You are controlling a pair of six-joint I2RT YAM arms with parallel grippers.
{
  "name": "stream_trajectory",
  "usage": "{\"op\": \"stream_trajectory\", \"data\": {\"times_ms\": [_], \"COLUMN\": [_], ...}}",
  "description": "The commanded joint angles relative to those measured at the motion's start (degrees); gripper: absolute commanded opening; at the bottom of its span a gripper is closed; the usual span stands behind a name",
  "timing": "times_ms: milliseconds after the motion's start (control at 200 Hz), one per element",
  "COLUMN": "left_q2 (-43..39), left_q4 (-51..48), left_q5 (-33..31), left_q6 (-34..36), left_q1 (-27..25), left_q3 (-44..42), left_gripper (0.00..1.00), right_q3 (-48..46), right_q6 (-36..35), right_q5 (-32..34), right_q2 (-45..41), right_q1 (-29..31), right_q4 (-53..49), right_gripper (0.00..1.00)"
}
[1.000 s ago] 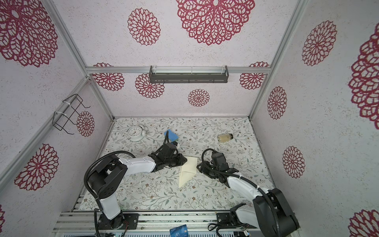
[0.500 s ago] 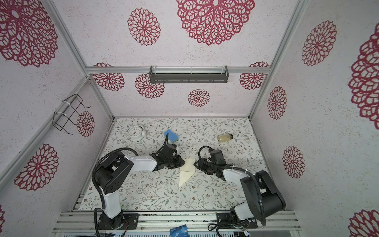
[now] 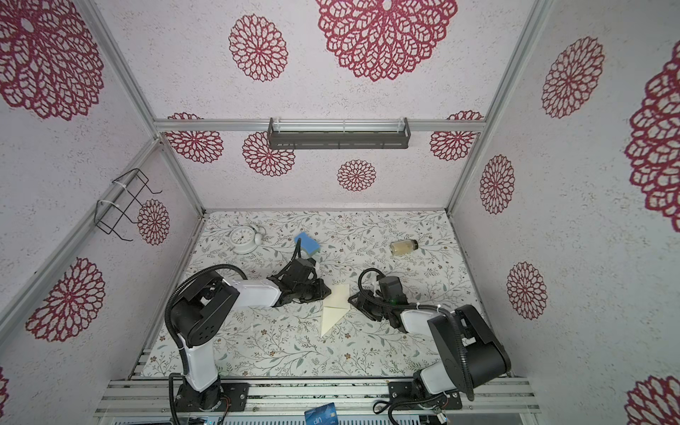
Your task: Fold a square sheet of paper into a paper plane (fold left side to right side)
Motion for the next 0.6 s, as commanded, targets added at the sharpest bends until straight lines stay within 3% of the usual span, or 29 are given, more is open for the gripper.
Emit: {"op": "stream_trajectory", "data": {"times_ms": [0, 590], "left_q2": [1.2, 1.2], "left_q4": [1.9, 2.0], "left_q5": [0.7, 0.9], "left_q6": [0.5, 0.4], "left_q1": [0.5, 0.6], "left_q3": [-0.7, -0.6], "left_gripper": [0.16, 0.15], "right_q3": [-1.7, -3.2], "right_q6": [3.4, 9.4], "right_q5": [-1.4, -4.9], "right_q2": [-2.6, 6.2], "right_q1": [-0.3, 2.7], "right_q4": [3.5, 16.0], "right_gripper": [0.52, 0.40]}}
